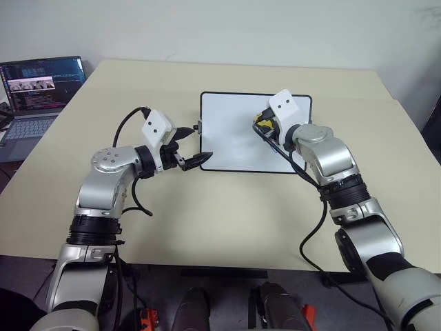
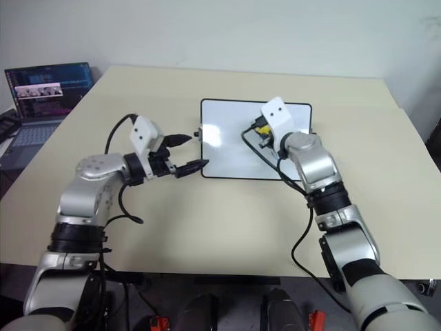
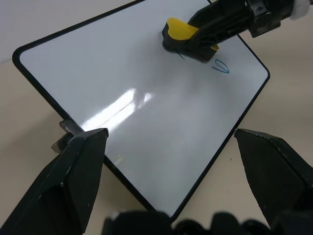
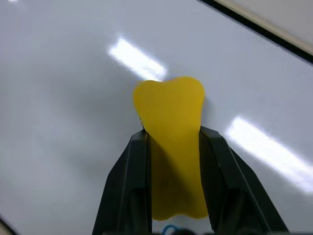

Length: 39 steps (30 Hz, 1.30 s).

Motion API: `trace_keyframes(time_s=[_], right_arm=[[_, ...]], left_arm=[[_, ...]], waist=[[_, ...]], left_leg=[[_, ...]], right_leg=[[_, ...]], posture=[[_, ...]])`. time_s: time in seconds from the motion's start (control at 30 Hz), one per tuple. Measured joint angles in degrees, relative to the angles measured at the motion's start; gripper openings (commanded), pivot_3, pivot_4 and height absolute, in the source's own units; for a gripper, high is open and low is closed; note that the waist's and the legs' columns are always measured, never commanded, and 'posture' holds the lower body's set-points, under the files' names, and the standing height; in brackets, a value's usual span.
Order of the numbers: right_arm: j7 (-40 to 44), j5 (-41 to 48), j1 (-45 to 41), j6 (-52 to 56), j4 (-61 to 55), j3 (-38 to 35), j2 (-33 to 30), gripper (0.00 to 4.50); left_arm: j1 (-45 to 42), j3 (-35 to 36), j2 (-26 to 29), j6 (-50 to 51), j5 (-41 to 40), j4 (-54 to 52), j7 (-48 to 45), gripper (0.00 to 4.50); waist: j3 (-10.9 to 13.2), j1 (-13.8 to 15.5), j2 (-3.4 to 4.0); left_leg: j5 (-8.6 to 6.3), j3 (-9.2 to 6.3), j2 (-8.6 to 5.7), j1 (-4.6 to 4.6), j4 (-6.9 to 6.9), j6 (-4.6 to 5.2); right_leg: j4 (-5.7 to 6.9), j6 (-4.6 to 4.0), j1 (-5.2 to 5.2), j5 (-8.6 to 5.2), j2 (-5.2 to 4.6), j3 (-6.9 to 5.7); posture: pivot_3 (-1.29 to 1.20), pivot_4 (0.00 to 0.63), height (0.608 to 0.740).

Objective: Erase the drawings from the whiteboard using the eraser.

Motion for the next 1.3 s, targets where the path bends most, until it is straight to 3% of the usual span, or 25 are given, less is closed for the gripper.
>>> trace_keyframes(time_s=[0.33, 0.6, 0.73, 0.87, 1.13, 1.3], right_arm=[[-3.7, -2.3, -4.2, -4.4, 8.0, -1.7, 0.4, 0.97], [-1.4, -4.7, -3.6, -4.0, 7.5, 2.2, 6.0, 0.97], [0.1, -5.9, -0.8, -4.5, 7.8, 4.9, 9.6, 0.97], [0.7, -6.5, 1.3, -4.7, 7.9, 6.7, 11.9, 0.97], [0.6, -6.5, 1.1, -5.2, 9.1, 6.8, 11.5, 0.97], [-3.7, -6.6, -4.8, -7.8, 15.9, 3.9, 7.1, 0.97]], left_arm=[[2.3, 1.0, 1.0, 0.6, -0.3, -1.9, 1.0, 4.50], [2.3, 1.0, 1.1, 0.8, -0.3, -2.0, 1.2, 4.50], [2.3, 1.0, 1.0, 0.9, -0.4, -2.2, 1.4, 4.50], [2.3, 1.0, 0.9, 1.3, -0.5, -2.2, 1.8, 4.50], [2.3, 1.0, 0.9, 1.5, -0.5, -2.3, 2.2, 4.50], [2.3, 1.0, 0.9, 1.5, -0.5, -2.3, 2.2, 4.50]], waist=[[0.0, -0.5, 0.00], [0.0, -2.2, 0.00], [-0.1, -2.6, -0.03], [-0.1, -2.6, -0.04], [-0.1, -2.5, -0.04], [-0.1, -1.7, -0.07]], left_leg=[[0.00, -0.02, 0.00, 0.01, 0.04, 0.00], [0.00, -0.01, 0.08, 0.22, 0.02, 0.01], [-0.02, 0.03, 0.08, 1.09, -0.06, 0.02], [0.06, 0.00, 0.11, 1.12, 0.04, 0.08], [0.24, 0.01, 0.10, 1.12, 0.06, 0.33], [0.34, 0.01, 0.00, 1.06, 0.06, 0.47]], right_leg=[[0.04, 0.01, 0.03, 0.00, 0.00, -0.01], [0.14, -0.02, 0.12, 0.02, 0.11, 0.05], [0.01, 0.04, 0.96, -0.02, 0.14, 0.11], [0.07, 0.32, 0.97, -0.04, 0.22, 0.16], [0.04, 0.32, 0.97, 0.16, 0.24, 0.23], [-0.01, 0.31, 0.98, 0.17, 0.24, 0.32]], posture=[[0.00, 0.150, 0.740], [0.00, 0.150, 0.740], [0.00, 0.150, 0.740], [0.00, 0.150, 0.740], [0.00, 0.150, 0.740], [0.00, 0.150, 0.740]])
